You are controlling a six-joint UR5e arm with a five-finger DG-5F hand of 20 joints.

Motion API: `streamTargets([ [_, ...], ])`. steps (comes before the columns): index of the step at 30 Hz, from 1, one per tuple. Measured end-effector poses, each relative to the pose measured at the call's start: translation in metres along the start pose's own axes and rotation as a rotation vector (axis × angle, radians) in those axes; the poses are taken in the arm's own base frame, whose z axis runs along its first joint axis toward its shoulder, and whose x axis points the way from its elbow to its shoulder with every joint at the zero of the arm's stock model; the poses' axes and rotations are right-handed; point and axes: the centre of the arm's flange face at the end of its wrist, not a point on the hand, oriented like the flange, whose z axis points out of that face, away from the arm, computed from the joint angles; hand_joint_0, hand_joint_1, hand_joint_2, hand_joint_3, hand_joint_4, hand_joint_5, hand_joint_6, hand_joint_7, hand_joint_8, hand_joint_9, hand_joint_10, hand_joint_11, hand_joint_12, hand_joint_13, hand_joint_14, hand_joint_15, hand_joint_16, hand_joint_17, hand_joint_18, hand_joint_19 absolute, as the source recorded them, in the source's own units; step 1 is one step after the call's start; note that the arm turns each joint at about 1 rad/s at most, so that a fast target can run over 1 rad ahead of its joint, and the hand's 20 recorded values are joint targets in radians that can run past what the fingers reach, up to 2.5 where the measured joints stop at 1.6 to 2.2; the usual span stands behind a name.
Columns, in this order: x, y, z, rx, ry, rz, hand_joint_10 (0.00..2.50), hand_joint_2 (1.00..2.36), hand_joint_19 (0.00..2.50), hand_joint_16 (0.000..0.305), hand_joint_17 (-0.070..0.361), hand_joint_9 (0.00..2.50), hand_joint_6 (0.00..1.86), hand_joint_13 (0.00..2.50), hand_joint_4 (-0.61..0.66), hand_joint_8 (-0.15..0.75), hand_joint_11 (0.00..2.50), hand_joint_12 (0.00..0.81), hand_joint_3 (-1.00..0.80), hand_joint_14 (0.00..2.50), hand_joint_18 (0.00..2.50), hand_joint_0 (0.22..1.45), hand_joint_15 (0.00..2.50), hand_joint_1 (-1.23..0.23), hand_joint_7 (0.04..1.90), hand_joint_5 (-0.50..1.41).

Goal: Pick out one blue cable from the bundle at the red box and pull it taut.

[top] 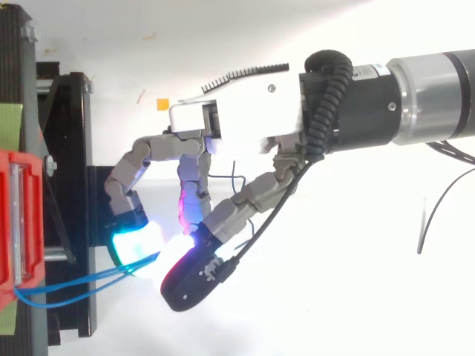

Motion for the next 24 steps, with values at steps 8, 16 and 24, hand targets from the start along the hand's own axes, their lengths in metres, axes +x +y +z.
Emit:
streamTargets([
  [8,-0.0003,-0.0001,-0.0001,0.000,-0.001,0.003,0.03,1.01,0.76,0.072,0.162,1.62,0.89,1.34,0.05,0.398,0.86,0.500,-0.15,0.02,1.15,0.60,0.61,-0.47,1.09,-0.07],
  [16,-0.0003,-0.0001,0.0000,0.001,-0.002,0.004,0.03,1.01,0.74,0.074,0.167,1.53,0.89,1.31,0.10,0.409,0.83,0.517,-0.06,0.02,1.15,0.58,0.60,-0.69,1.07,-0.09],
  [24,-0.0006,-0.0003,0.0000,0.002,-0.007,0.007,0.03,1.00,0.83,0.058,0.131,1.43,0.89,1.22,0.11,0.357,0.87,0.449,-0.48,0.02,0.99,0.56,0.65,-0.69,1.02,-0.12],
])
